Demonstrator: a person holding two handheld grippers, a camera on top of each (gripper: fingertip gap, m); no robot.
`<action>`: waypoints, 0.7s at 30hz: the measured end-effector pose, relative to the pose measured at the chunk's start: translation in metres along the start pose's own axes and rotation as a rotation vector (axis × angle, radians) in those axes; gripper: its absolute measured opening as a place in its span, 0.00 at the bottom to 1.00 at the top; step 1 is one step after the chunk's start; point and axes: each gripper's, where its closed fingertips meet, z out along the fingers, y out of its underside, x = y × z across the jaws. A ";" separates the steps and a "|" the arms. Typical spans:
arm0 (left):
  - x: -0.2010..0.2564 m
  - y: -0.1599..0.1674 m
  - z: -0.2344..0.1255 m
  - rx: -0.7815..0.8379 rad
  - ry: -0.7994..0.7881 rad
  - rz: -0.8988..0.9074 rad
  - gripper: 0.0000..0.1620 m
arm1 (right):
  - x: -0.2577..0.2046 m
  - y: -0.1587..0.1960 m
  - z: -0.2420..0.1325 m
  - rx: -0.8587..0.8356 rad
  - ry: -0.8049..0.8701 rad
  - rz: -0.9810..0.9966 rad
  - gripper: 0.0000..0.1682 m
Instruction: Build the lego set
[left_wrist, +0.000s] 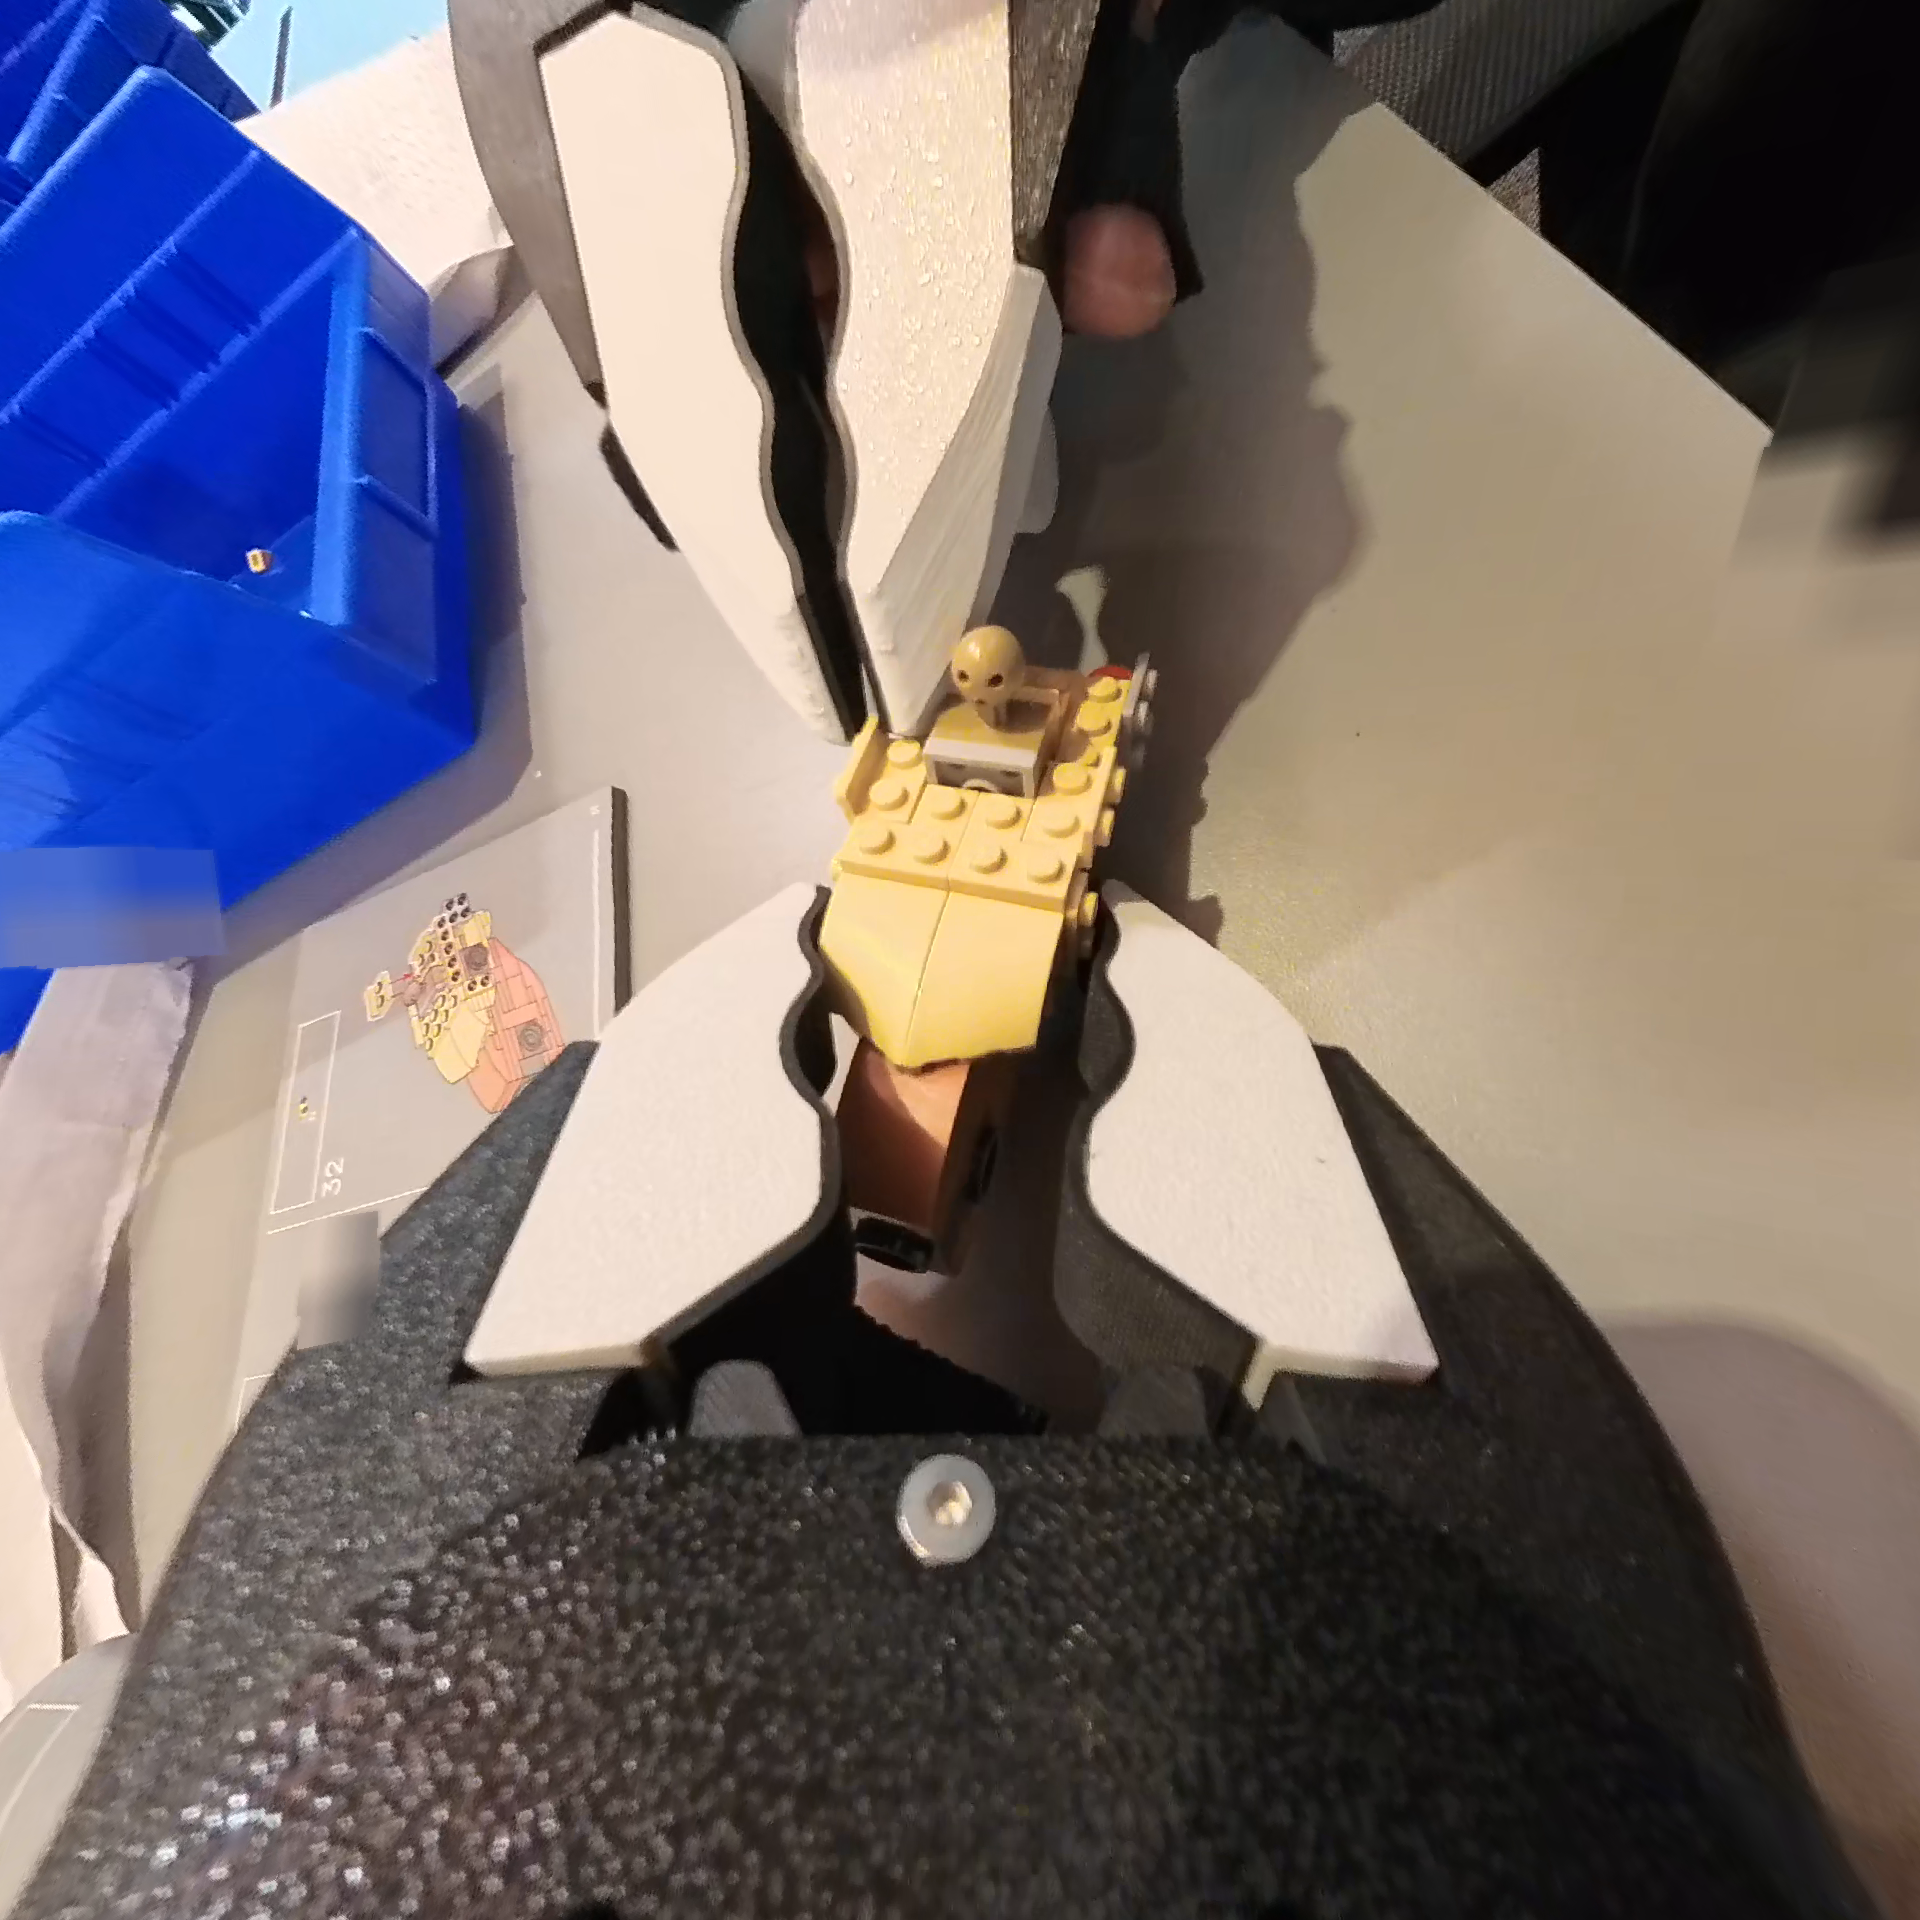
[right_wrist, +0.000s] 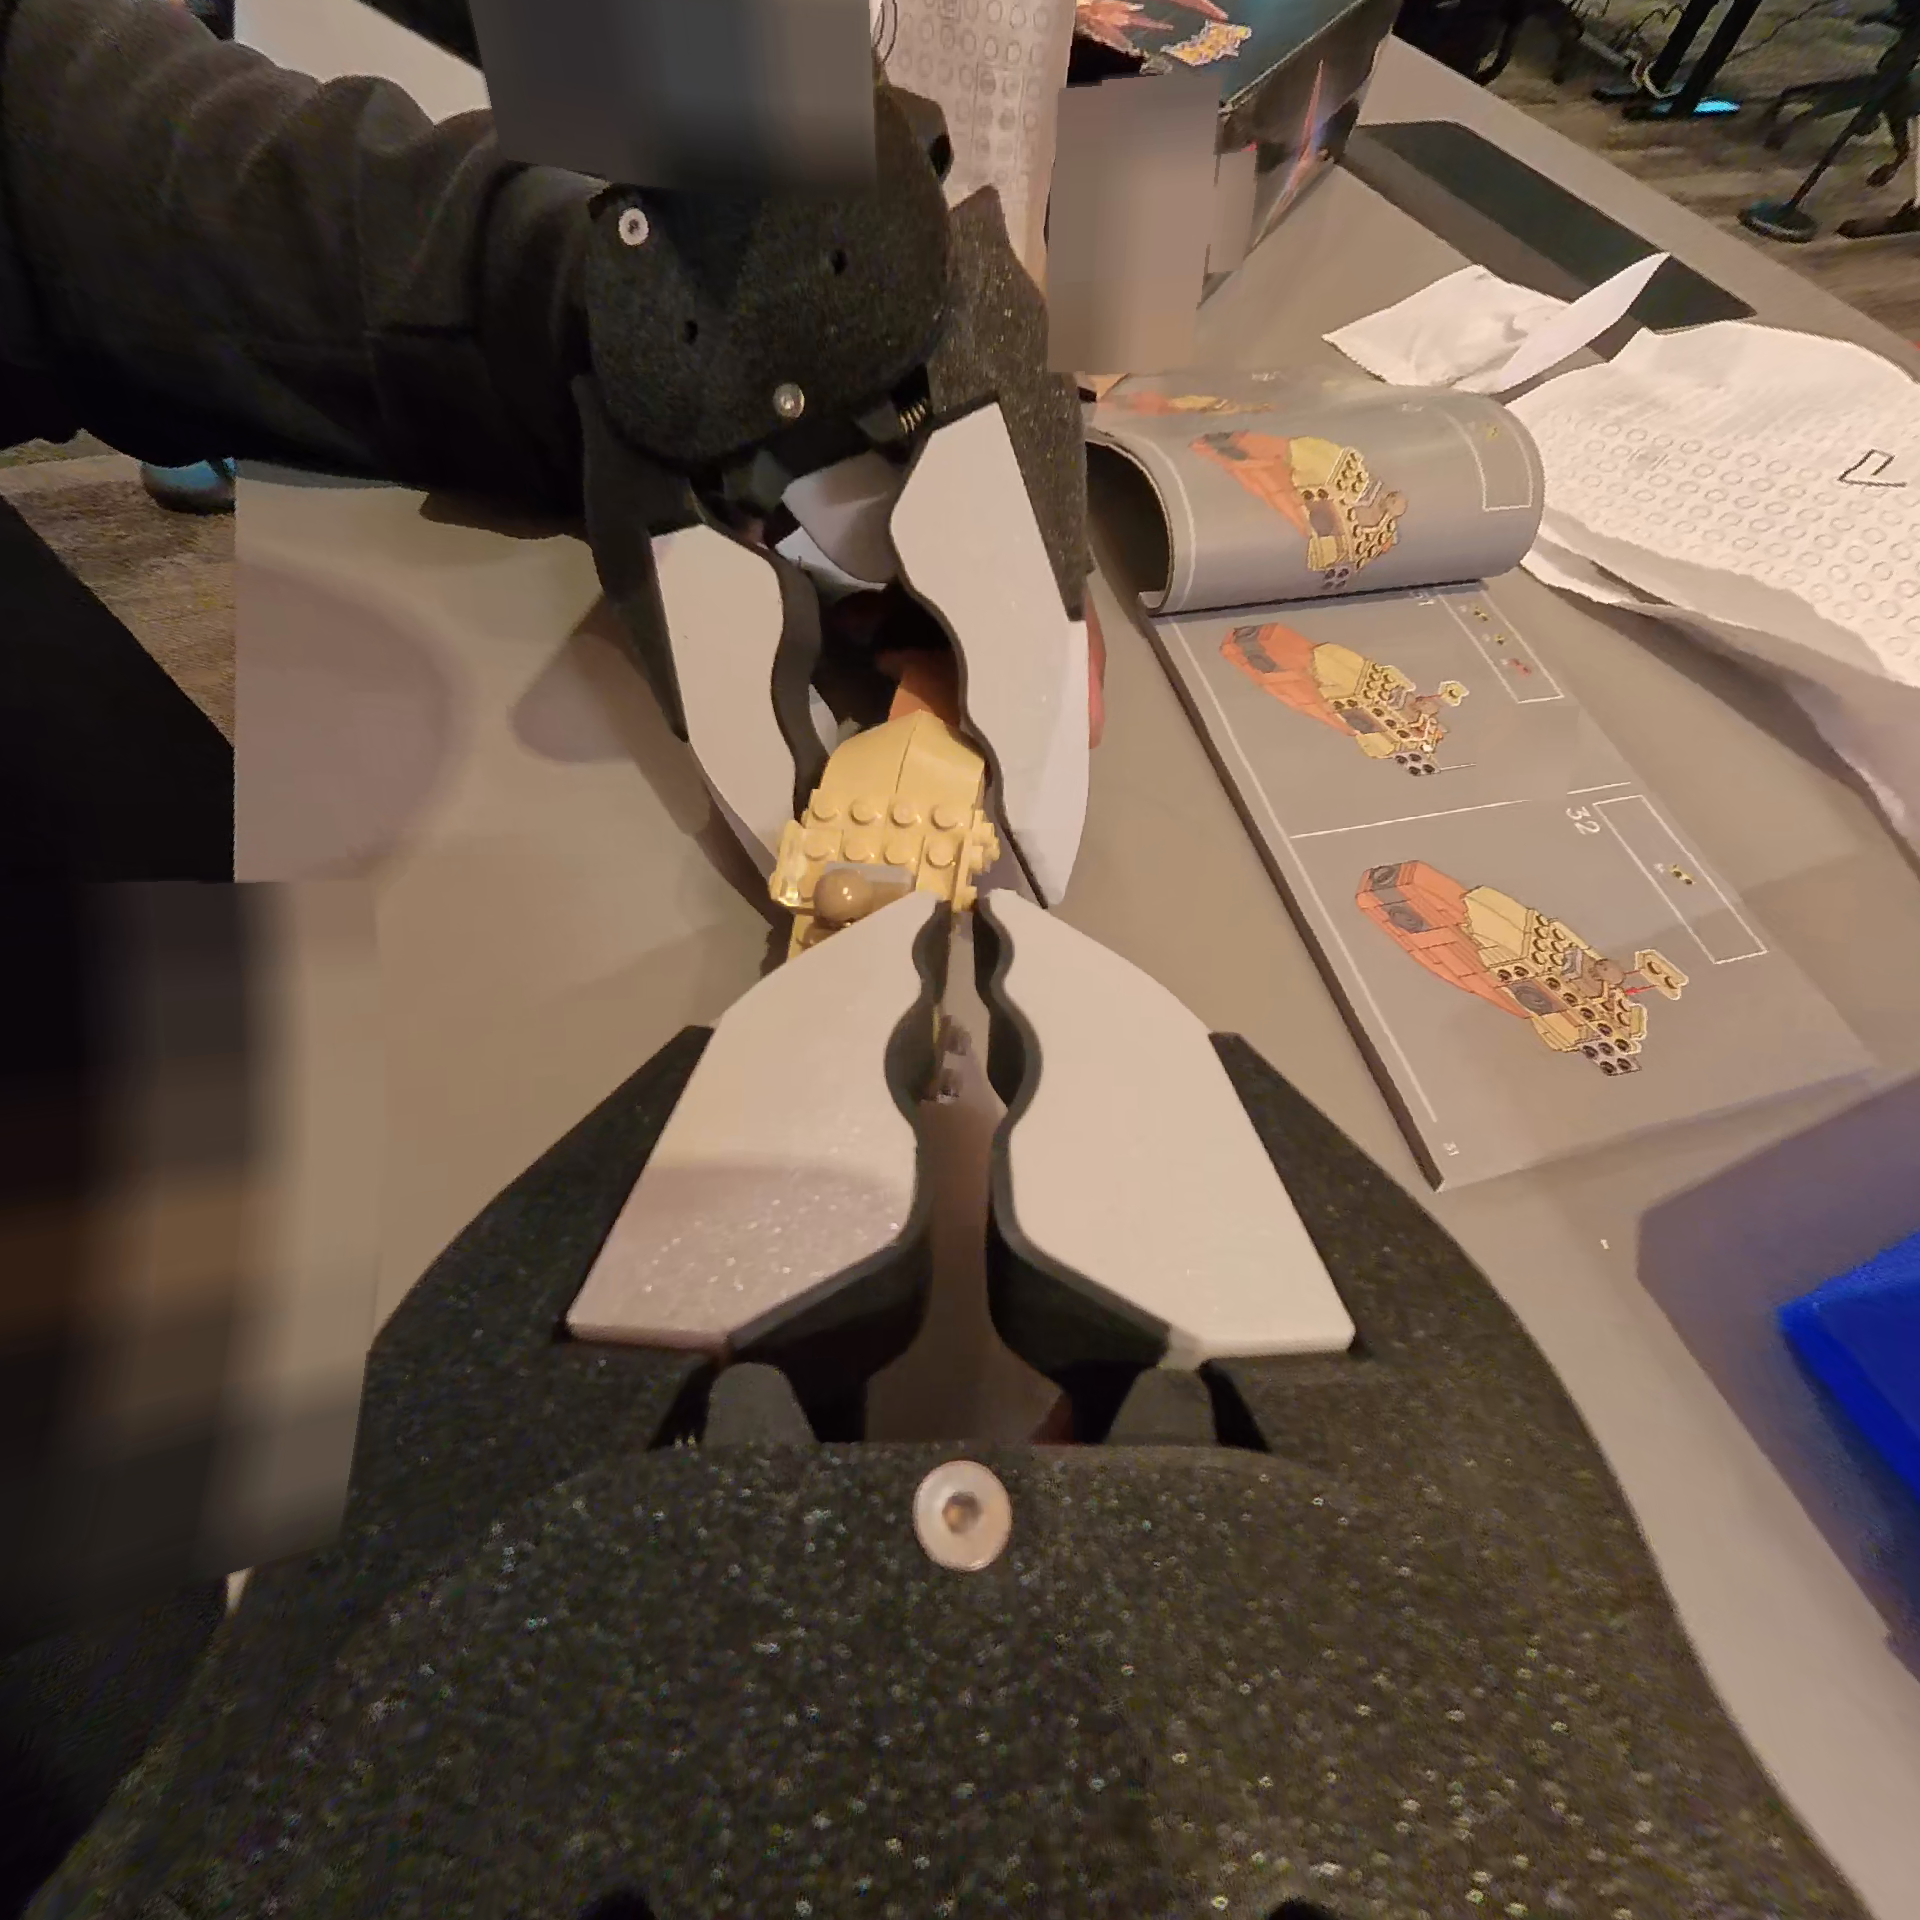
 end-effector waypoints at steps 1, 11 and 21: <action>0.000 0.000 0.000 -0.001 0.000 0.001 0.28 | 0.000 0.000 0.000 -0.003 -0.001 0.000 0.02; 0.000 0.000 0.000 -0.008 0.001 -0.003 0.28 | -0.001 0.001 0.000 -0.060 0.023 -0.029 0.02; 0.001 0.000 0.000 -0.008 0.004 -0.003 0.28 | -0.001 0.001 0.000 -0.071 0.043 -0.040 0.02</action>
